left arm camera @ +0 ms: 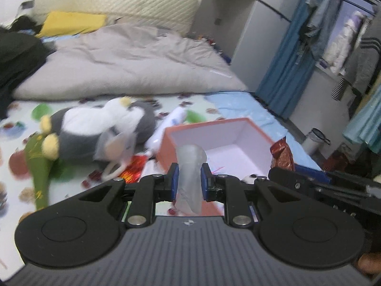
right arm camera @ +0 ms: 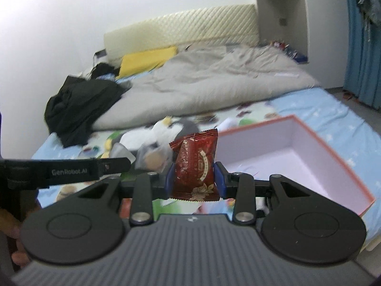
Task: Organize soft objects
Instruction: 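Carry the red packet with the right tool while the left tool carries the cup over the pink box, then open both tools to release the packet and cup into the box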
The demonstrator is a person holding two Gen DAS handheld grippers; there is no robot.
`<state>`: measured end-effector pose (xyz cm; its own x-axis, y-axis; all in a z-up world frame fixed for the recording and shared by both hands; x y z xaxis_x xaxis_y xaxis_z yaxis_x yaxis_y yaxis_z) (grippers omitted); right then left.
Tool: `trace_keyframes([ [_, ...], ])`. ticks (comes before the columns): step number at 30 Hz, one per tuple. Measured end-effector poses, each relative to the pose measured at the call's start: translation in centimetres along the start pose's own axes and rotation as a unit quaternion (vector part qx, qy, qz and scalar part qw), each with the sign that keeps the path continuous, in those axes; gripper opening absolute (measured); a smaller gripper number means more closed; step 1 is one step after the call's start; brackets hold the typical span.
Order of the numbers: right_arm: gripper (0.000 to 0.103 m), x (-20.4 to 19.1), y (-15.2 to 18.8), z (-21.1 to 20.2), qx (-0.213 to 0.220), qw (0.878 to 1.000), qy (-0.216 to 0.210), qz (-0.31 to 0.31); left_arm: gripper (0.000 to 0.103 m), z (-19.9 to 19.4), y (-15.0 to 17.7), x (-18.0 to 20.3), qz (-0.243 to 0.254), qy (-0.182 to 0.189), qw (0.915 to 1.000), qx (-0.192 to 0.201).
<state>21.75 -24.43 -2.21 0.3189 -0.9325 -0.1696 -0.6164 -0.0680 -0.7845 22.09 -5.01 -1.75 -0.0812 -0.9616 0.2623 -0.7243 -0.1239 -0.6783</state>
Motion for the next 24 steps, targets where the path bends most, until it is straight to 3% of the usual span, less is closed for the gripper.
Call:
trace_keyframes([
  [8, 0.039, 5.9, -1.2, -0.1, -0.019, 0.999, 0.035, 0.032, 0.023, 5.0, -2.7, 5.1, 0.033, 0.047, 0.9979, -0.030],
  [13, 0.039, 9.5, -0.3, 2.0, -0.057, 0.995, 0.061, 0.058, 0.023, 9.9, -3.1, 7.2, 0.038, 0.082, 0.9931, -0.075],
  [19, 0.039, 13.2, 2.2, 5.9, -0.122, 0.986, 0.072, 0.087, 0.023, 15.0, -2.8, 8.5, 0.053, 0.081, 0.9866, -0.131],
  [24, 0.039, 14.6, 4.0, 7.7, -0.150, 0.980, 0.074, 0.107, 0.023, 17.9, -2.2, 8.3, 0.052, 0.077, 0.9820, -0.165],
])
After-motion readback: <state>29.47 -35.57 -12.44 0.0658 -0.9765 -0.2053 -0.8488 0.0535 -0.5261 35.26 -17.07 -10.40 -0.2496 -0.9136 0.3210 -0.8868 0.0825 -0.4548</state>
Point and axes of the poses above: each gripper's, at about its wrist camera, not at the fingertips, and z roughly the way its jaws point, x to its right, y to its underside, the point moved 2 cm from there along z, roughly the way its jaws point, and after that the axes turned 7 degrees about -x, right-handed, at the moved point
